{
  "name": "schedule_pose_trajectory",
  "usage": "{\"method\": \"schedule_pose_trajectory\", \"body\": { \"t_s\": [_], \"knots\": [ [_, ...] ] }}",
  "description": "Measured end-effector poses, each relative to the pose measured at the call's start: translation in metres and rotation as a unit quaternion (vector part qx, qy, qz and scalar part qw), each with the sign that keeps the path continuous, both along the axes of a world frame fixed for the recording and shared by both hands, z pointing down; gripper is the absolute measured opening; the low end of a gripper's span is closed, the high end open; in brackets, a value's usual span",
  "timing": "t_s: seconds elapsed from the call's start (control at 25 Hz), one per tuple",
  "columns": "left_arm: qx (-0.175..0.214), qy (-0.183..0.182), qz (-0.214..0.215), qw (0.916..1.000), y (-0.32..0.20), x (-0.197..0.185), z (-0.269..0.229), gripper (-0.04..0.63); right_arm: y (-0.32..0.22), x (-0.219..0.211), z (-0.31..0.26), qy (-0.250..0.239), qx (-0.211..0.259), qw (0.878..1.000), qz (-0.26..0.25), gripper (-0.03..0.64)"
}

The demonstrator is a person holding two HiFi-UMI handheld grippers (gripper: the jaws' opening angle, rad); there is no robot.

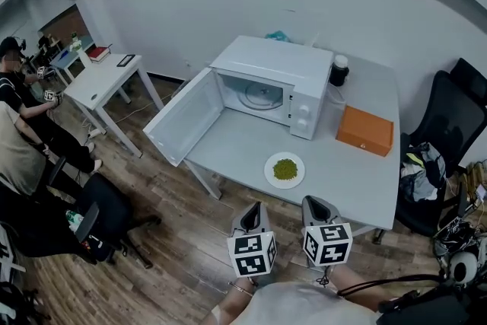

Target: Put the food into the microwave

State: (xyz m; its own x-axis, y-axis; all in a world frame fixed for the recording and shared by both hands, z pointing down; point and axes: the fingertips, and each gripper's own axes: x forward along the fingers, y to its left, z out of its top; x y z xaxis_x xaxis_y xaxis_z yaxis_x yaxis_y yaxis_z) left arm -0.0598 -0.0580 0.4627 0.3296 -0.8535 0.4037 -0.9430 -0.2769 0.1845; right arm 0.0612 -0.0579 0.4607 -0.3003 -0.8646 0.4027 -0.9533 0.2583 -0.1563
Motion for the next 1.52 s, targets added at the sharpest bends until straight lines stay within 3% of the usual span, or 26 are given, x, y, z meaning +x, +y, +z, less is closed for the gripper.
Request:
{"method": "schedule_pose_trajectory", "body": {
  "t_s": [1.04, 1.52],
  "knots": [
    [0.005, 0.001, 0.040, 0.9992, -0.139, -0.023, 0.003, 0.002, -0.128, -0.031, -0.005, 0.005, 0.011, 0.999, 0.031, 0.017],
    [-0.011, -0.016, 0.034, 0.9992, -0.171, -0.002, 0.015, 0.002, -0.164, -0.018, 0.011, -0.003, -0.008, 1.000, 0.008, 0.017]
  ]
}}
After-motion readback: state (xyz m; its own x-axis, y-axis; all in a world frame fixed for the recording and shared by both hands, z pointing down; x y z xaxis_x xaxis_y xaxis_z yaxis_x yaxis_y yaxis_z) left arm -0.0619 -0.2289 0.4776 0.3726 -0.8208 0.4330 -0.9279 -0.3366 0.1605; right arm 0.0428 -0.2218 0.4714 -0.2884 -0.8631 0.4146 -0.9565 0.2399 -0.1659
